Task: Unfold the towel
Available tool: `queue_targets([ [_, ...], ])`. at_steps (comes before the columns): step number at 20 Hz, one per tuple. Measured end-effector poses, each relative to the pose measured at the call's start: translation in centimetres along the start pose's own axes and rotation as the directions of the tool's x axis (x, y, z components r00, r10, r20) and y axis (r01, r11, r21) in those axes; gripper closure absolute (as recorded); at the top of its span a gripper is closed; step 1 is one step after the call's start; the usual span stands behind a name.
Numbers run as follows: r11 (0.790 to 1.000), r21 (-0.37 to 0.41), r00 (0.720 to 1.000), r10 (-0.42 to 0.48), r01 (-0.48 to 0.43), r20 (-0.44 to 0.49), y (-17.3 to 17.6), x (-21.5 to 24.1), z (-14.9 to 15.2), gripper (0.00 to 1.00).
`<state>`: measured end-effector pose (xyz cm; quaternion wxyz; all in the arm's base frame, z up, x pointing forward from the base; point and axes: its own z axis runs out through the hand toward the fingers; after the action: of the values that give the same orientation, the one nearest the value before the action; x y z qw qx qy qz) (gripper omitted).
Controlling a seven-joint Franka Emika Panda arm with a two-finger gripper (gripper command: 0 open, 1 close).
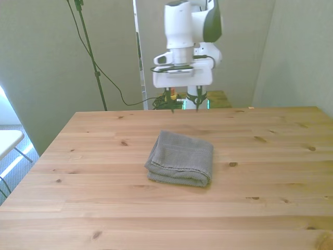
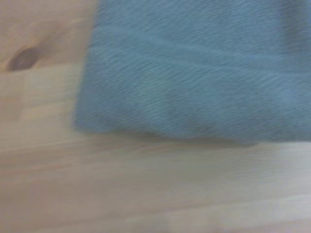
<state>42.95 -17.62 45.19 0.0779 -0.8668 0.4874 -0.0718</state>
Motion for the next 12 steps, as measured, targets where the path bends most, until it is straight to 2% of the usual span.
queue_targets([
  [4, 0.995, 0.077, 0.996, 0.062, -0.067, 0.065, 2.4, 6.1, 1.9, 0.0],
  [8, 0.988, 0.132, 0.991, 0.058, -0.074, 0.121, 2.4, 8.4, 5.0, 0.0],
  [12, 0.984, 0.164, 0.988, 0.044, -0.068, 0.146, 2.2, 9.5, 6.8, 0.0],
])
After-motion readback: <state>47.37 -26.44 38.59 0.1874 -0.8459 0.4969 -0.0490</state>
